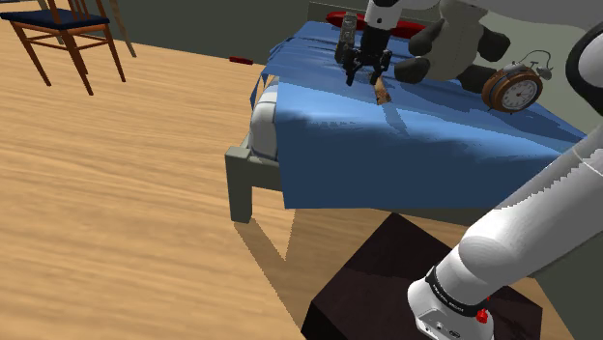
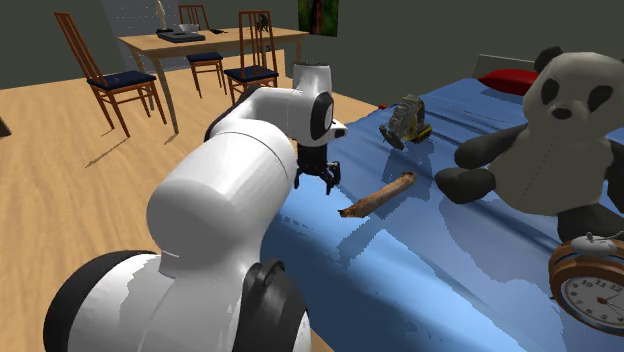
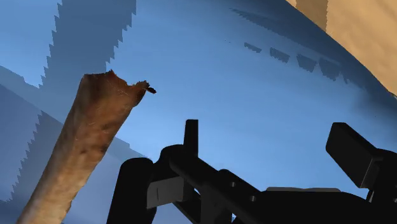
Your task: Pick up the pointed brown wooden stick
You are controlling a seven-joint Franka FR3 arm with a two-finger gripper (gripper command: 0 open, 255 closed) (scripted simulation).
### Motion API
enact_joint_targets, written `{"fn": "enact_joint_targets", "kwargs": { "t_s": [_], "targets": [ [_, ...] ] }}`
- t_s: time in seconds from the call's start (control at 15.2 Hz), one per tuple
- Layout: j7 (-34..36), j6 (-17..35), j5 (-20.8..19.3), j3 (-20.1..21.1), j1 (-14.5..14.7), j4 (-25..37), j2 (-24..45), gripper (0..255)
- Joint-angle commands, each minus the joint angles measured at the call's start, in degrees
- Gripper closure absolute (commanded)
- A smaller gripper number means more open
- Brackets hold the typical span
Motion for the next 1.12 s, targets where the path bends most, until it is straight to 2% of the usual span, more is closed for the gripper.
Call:
{"fn": "enact_joint_targets", "kwargs": {
  "t_s": [0.0,0.53,1.06],
  "targets": [
    [0.98,-1.13,-0.17,-1.07,-1.07,4.27,3.65,0],
    [4.33,-5.41,0.6,-5.41,-5.7,20.92,18.0,0],
    [7.13,-12.94,3.27,-9.1,-12.2,42.01,33.58,0]
  ]
}}
